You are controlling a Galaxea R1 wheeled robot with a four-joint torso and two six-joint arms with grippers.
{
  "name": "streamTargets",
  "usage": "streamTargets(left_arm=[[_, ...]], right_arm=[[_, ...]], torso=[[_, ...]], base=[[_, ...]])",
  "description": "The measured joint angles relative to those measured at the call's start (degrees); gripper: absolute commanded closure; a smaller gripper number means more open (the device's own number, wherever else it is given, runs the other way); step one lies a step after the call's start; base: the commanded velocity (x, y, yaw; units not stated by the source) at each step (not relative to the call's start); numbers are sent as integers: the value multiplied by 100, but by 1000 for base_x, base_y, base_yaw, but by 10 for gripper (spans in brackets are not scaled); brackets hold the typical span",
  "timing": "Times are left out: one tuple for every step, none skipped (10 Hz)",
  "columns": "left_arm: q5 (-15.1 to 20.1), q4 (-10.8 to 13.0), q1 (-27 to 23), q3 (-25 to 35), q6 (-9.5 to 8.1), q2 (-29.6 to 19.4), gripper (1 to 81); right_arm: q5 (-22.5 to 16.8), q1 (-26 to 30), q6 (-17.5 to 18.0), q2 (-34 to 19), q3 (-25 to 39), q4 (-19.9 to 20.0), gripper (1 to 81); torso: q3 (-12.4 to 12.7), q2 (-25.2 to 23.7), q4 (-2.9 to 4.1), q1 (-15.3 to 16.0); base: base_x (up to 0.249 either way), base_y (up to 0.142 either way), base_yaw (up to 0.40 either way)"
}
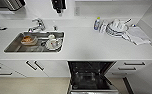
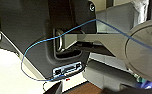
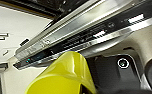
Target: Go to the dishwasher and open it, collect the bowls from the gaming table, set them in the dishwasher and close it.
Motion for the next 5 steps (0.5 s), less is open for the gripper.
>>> streamTargets(left_arm=[[-189, 33, 129, -345, 18, 112, 10], [-391, 55, 238, -753, 33, 269, 10], [-551, 68, 319, -1086, 33, 405, 10], [-781, 79, 450, -1543, 38, 589, 10], [-923, 79, 579, -1947, 35, 750, 10]], right_arm=[[-118, 187, 113, 113, 15, -5, 811], [-236, 411, 212, 256, 17, -6, 811], [-291, 560, 277, 394, 15, -9, 811], [-382, 719, 358, 631, 6, -9, 811], [-407, 811, 404, 833, -35, -11, 811]], torso=[[0, 0, 0, 0], [0, 0, 0, 0], [0, 0, 0, 0], [0, 0, 0, 0], [0, 0, 0, 0]], base=[[0, 0, 0], [0, 0, 0], [0, 0, 0], [0, 0, 0], [0, 0, 0]])
